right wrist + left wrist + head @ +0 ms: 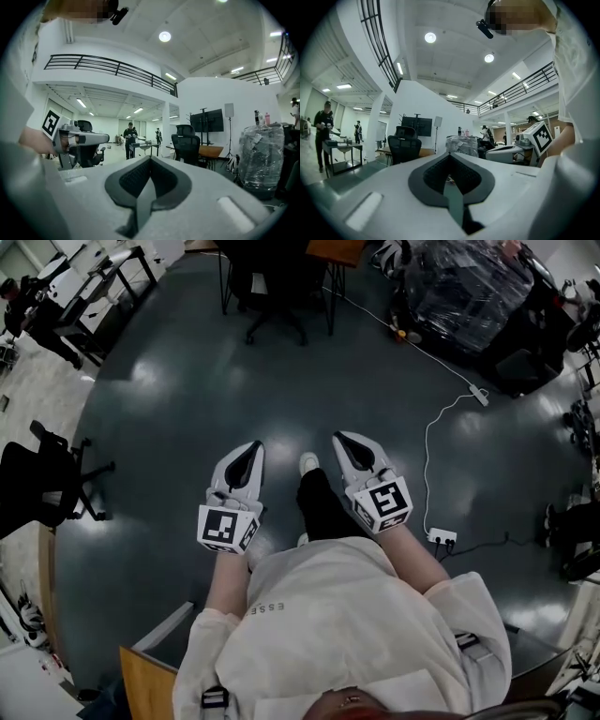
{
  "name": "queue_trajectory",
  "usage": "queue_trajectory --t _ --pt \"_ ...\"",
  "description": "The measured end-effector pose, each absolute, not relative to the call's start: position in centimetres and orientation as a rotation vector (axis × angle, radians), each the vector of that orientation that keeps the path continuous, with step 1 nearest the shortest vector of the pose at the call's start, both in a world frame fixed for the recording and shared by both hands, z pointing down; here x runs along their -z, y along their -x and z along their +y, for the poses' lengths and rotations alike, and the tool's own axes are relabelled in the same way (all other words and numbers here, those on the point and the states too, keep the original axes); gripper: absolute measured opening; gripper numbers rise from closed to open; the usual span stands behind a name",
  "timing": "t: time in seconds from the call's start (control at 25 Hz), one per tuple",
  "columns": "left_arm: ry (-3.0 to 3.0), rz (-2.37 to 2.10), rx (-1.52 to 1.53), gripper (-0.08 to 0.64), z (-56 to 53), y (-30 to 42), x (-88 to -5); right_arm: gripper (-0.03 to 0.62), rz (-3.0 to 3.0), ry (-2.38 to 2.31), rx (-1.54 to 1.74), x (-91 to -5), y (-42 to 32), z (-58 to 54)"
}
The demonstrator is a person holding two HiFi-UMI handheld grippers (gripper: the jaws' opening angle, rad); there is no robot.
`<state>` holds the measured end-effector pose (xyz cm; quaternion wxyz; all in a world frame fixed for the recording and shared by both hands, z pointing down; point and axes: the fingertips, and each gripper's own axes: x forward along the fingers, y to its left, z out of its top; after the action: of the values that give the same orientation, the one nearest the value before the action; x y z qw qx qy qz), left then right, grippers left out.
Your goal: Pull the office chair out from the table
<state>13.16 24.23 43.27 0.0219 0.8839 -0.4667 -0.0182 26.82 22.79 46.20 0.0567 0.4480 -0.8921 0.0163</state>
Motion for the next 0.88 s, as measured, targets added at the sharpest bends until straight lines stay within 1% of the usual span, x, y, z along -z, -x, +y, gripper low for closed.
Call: queue_trajectory --t 0.28,0.72,0.88 --pt "-2.680 -1.535 0.039 0.012 13.4 -10.4 -43.6 -0.008 -2.731 -1.317 -0.033 -46.4 -25.2 10.9" --pt "-2.710 -1.634 0.014 0.012 -7.2 -8.7 -40.7 -0.008 -2.747 -1.295 -0.036 -45.0 -25.2 -11.7" --pt "-2.746 -1.647 -0.015 0.012 -12.0 -7.9 -40.3 -0.008 -2.716 -1.345 -0.140 -45.5 -24.9 -17.7"
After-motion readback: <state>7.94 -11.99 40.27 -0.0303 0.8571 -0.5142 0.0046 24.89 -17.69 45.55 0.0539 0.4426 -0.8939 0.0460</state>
